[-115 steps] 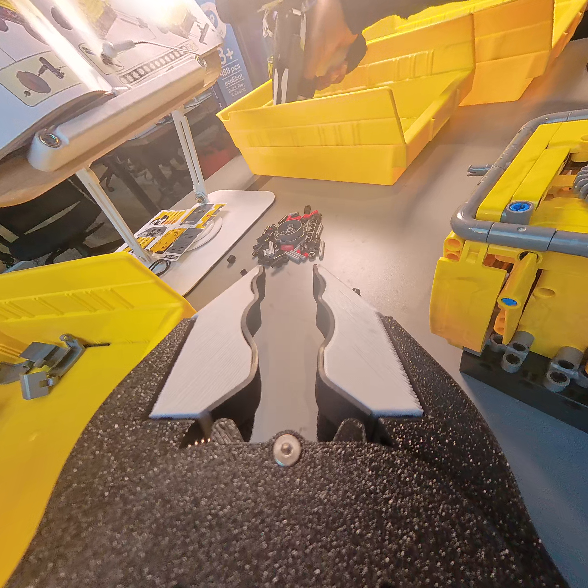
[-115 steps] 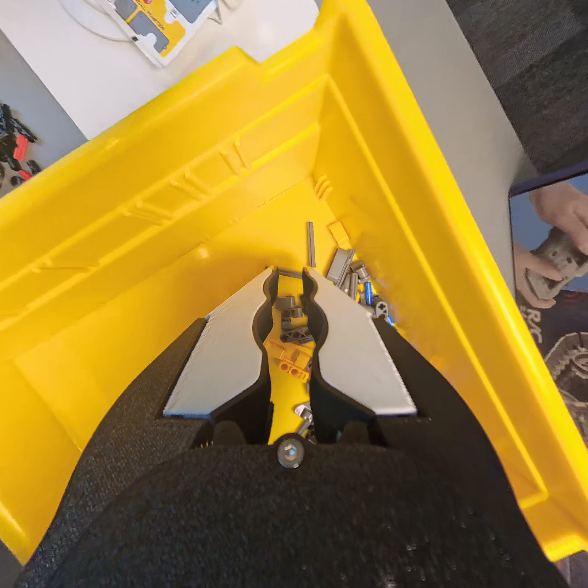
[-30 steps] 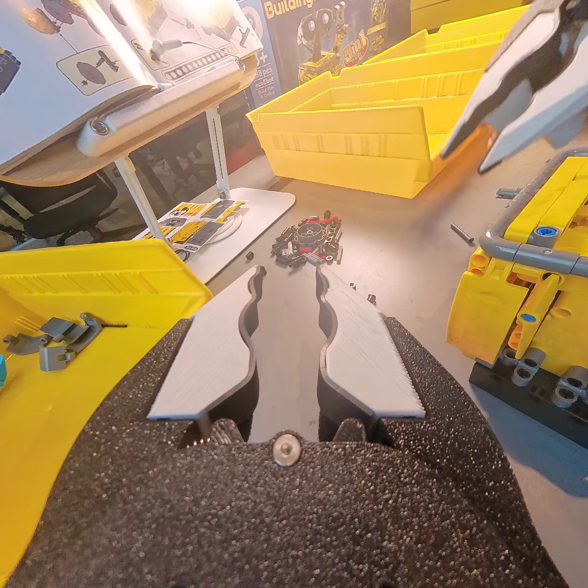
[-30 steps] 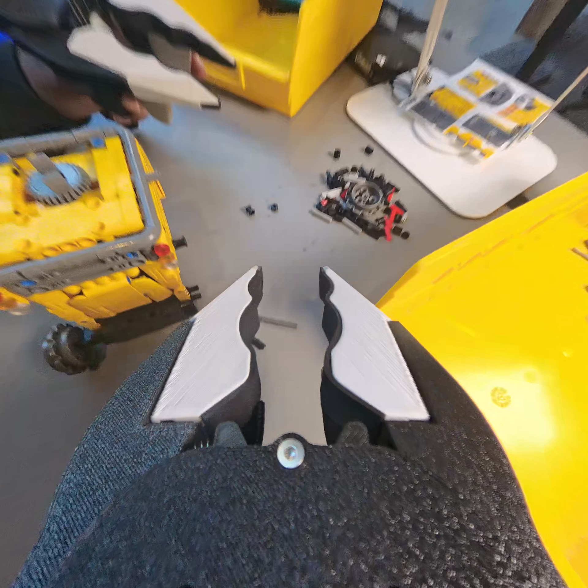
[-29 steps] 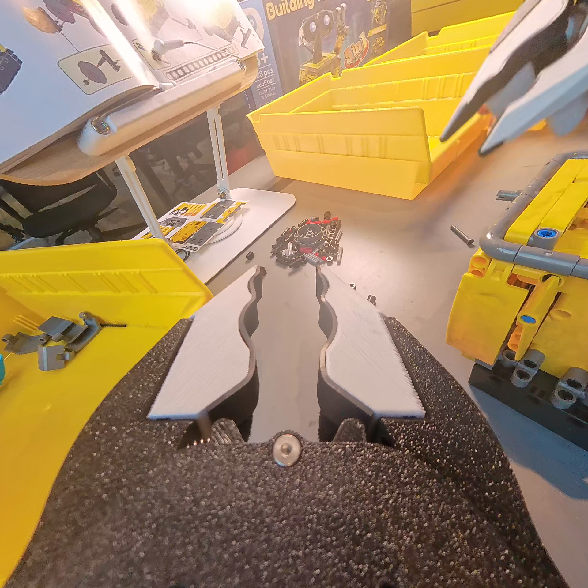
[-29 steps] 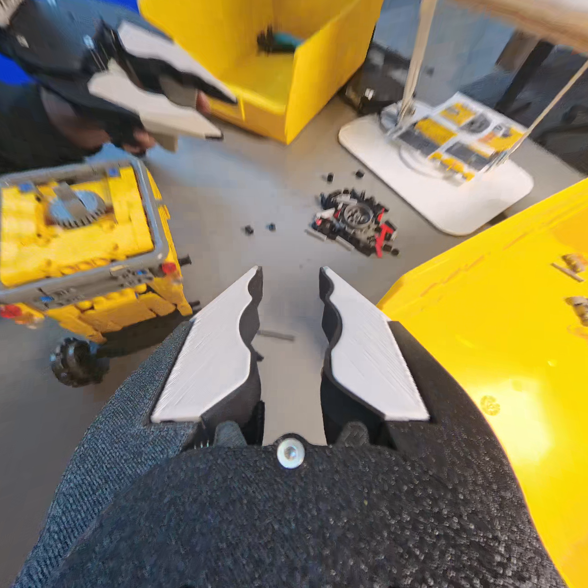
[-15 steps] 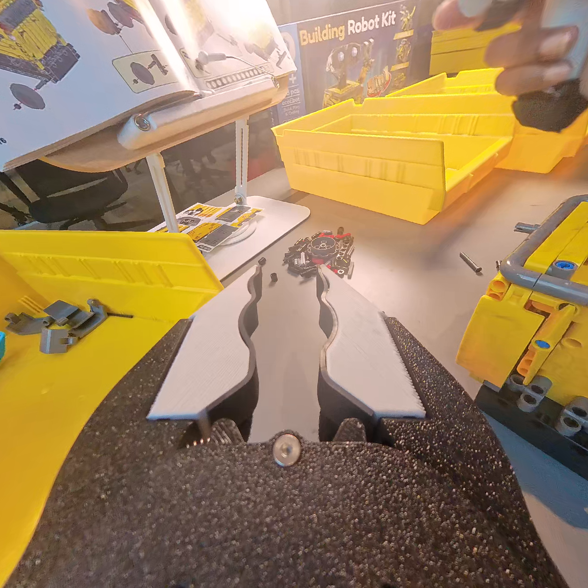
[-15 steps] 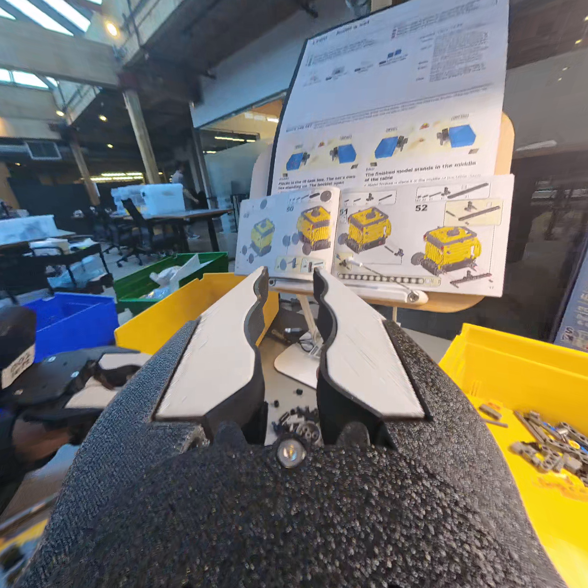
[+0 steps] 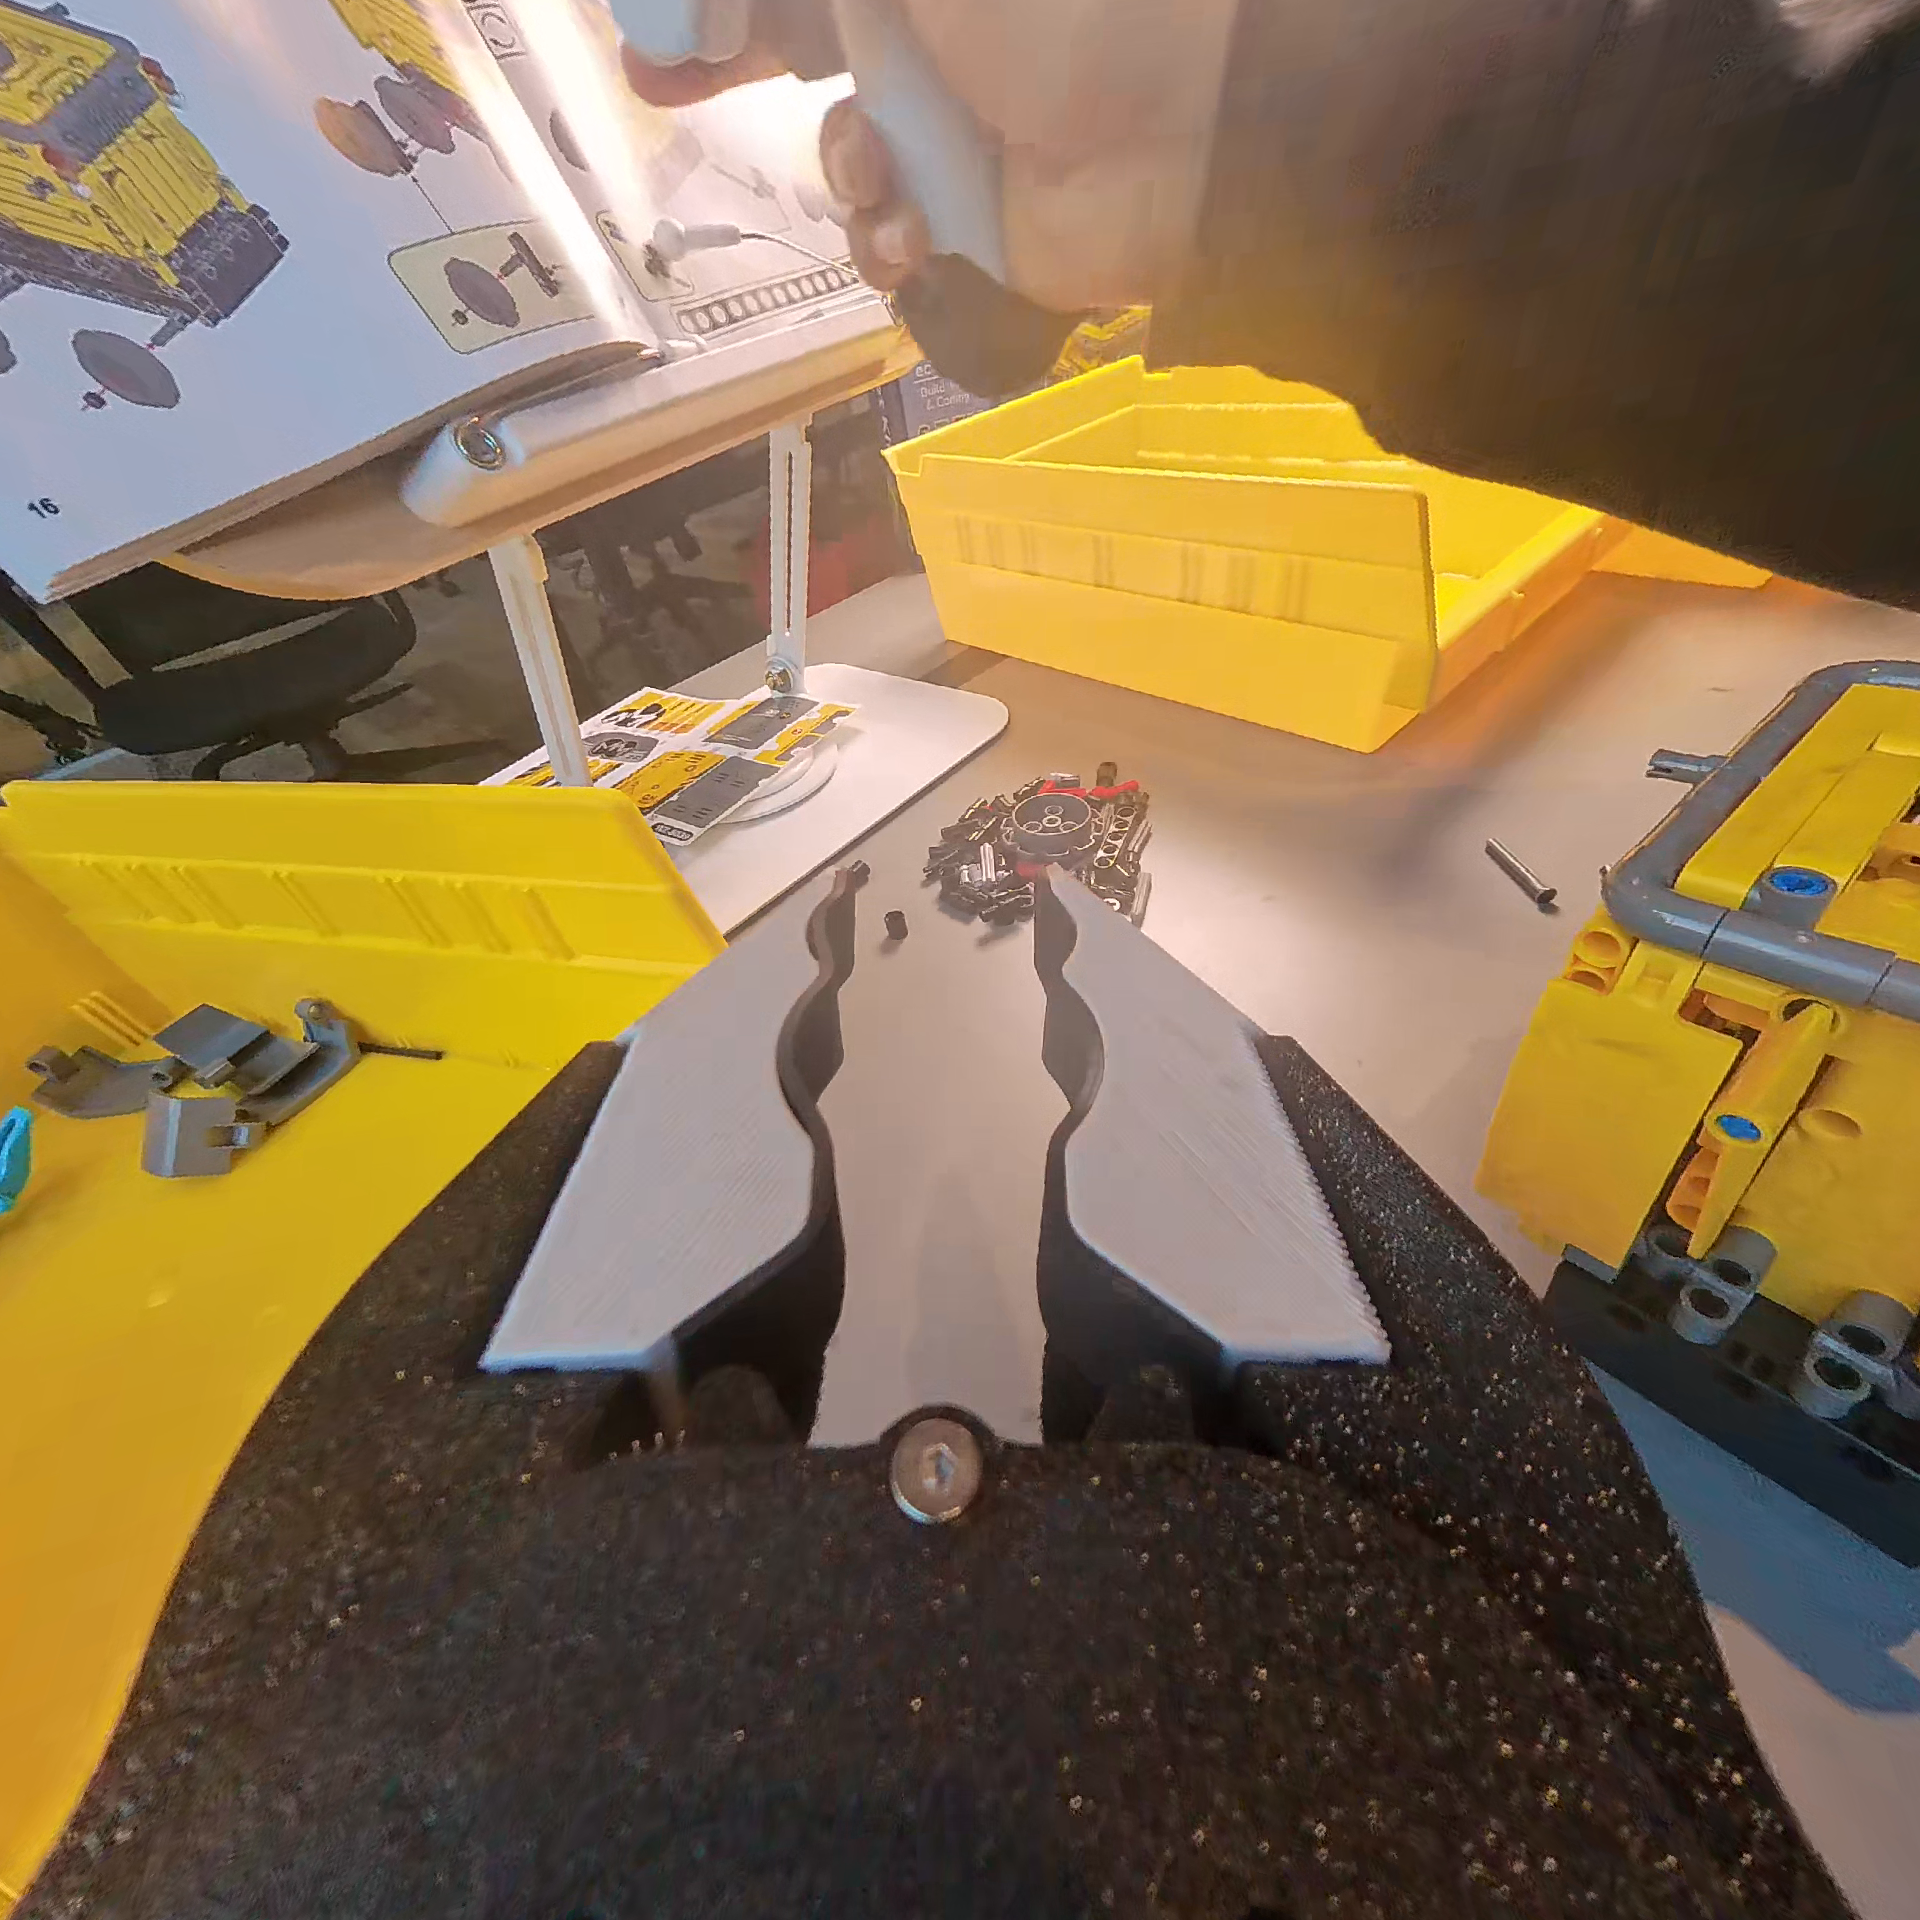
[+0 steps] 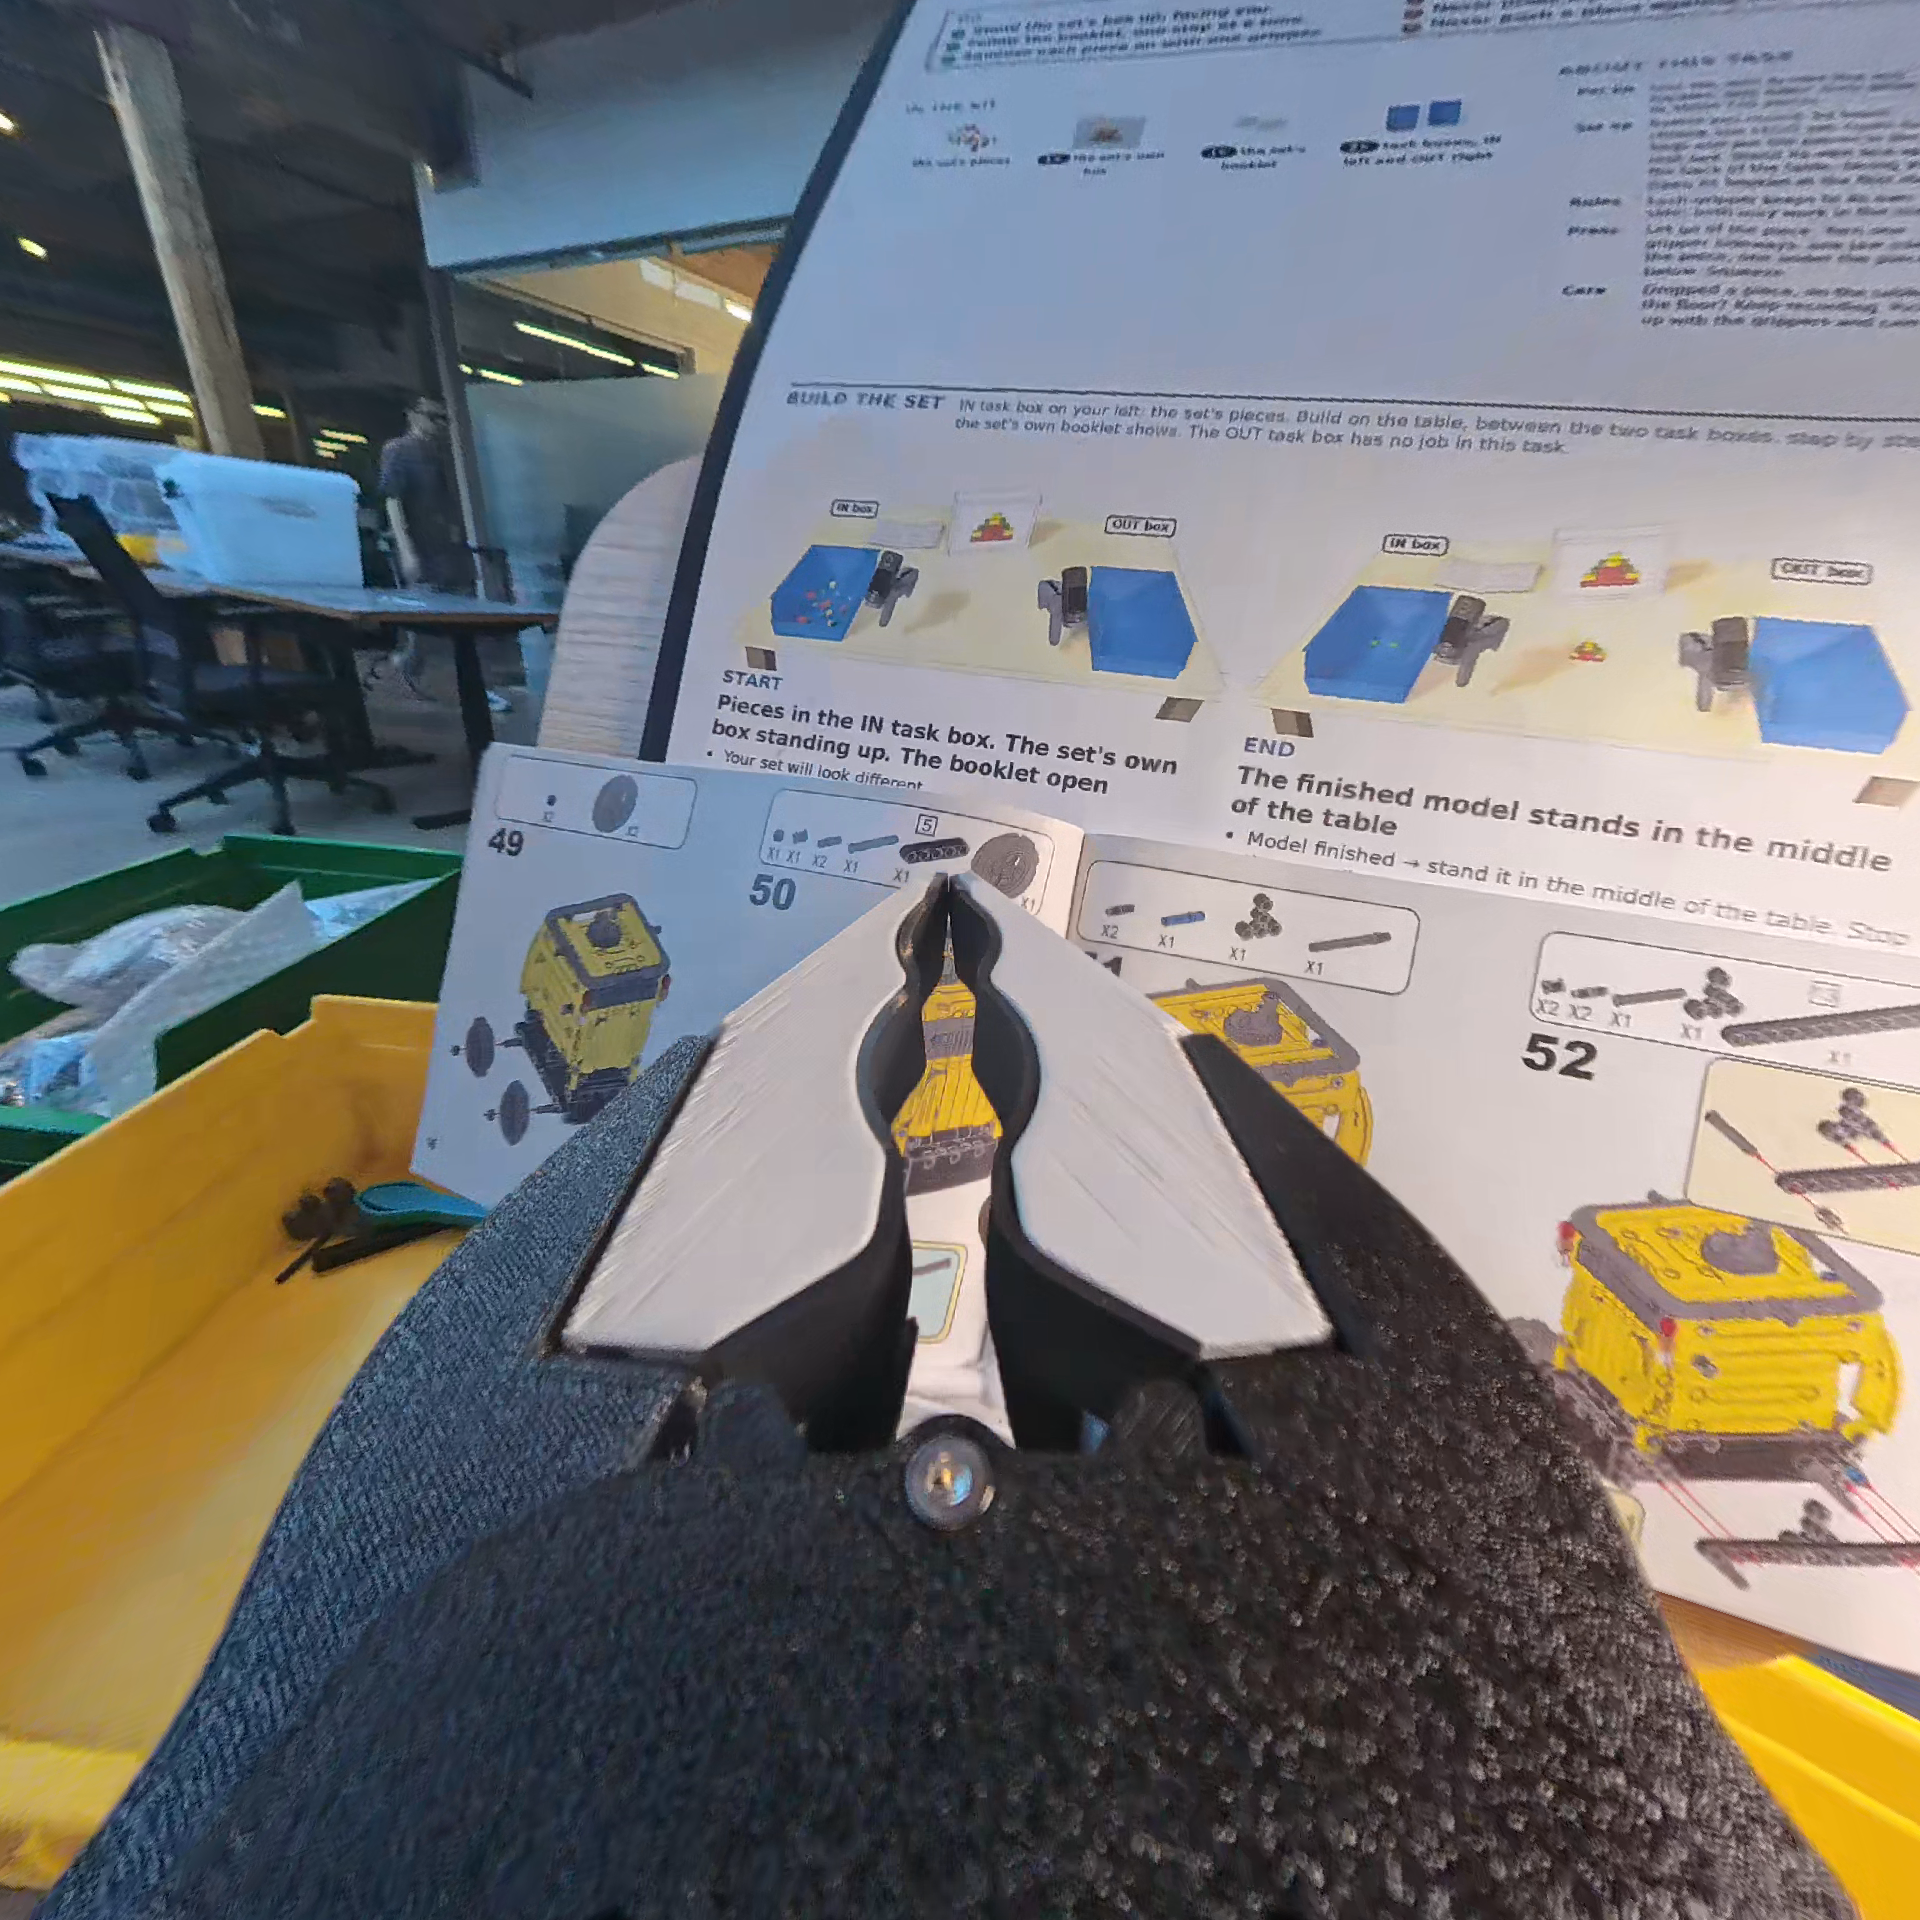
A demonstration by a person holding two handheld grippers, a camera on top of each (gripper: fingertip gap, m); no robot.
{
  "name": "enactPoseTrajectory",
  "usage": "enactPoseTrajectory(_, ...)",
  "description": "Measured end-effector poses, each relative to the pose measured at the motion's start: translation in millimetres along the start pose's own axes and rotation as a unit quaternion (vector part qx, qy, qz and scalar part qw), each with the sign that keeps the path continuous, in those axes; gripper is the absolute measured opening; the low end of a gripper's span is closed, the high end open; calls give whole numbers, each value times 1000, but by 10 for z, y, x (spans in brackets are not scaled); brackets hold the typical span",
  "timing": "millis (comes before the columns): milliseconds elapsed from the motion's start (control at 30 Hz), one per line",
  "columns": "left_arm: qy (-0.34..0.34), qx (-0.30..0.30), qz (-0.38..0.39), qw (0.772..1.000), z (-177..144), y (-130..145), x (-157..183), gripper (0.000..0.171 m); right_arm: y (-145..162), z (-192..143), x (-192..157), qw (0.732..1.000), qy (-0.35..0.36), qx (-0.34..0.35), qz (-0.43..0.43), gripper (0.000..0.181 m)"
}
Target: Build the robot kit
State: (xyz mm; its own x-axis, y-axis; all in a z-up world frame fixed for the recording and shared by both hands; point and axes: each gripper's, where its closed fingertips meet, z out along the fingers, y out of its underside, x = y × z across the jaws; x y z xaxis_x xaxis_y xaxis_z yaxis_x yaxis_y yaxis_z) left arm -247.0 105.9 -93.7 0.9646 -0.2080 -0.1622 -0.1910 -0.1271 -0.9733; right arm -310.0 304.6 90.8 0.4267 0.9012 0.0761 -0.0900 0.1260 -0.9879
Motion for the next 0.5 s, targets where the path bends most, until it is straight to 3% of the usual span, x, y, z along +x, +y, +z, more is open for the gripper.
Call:
enactPoseTrajectory(167,3,0,8,1000,0,-9,10,32,109,174,50,1000,4,-15,-5,0)
enactPoseTrajectory(500,5,-3,10,1000,6,6,13,32,84,191,11,1000,-10,-5,-12,0)
